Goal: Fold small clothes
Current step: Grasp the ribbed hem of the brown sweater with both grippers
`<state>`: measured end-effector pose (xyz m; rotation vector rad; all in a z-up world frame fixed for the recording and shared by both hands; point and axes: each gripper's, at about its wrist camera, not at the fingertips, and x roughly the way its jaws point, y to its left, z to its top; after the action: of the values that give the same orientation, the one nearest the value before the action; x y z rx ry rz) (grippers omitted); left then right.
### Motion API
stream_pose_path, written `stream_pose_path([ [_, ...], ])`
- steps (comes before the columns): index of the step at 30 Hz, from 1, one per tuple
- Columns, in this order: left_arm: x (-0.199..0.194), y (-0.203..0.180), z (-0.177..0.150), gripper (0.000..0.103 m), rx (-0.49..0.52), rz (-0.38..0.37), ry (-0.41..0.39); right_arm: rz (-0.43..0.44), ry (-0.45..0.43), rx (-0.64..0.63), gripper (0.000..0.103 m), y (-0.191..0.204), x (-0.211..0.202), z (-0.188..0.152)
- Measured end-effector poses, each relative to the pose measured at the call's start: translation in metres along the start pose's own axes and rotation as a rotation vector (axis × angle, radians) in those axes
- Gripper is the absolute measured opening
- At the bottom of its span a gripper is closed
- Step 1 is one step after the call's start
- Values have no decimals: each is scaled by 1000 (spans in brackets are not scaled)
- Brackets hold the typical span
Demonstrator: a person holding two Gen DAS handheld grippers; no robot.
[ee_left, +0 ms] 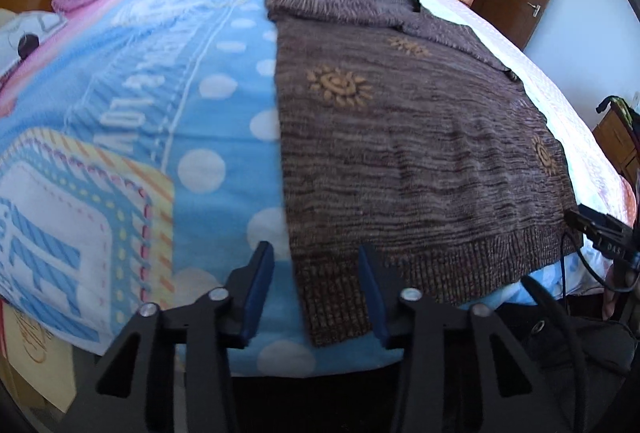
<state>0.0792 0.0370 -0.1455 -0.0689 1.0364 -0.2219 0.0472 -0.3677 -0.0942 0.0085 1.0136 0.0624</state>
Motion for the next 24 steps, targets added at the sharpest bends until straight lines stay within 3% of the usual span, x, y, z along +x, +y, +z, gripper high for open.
stream_pose_path([
  [8, 5, -10, -7, 40, 52, 54, 0, 73, -12, 45, 77, -17, 1, -13],
  [11, 5, -14, -10, 34, 69, 54, 3, 73, -14, 56, 77, -17, 0, -15],
  [15, 4, -18, -13, 17, 93, 37, 7, 83, -4, 72, 77, -19, -4, -17],
  [18, 4, -20, -13, 12, 103, 25, 10, 88, 2, 63, 73, -17, -5, -18],
  [21, 3, -18, -12, 10, 92, -4, 7, 73, 3, 28, 61, -11, -6, -19],
  [23, 2, -17, -10, 9, 87, -23, 5, 102, -4, 12, 35, -8, -10, -19],
  [24, 1, -16, -9, 9, 83, -31, 3, 139, -4, 12, 16, -8, -11, -19],
])
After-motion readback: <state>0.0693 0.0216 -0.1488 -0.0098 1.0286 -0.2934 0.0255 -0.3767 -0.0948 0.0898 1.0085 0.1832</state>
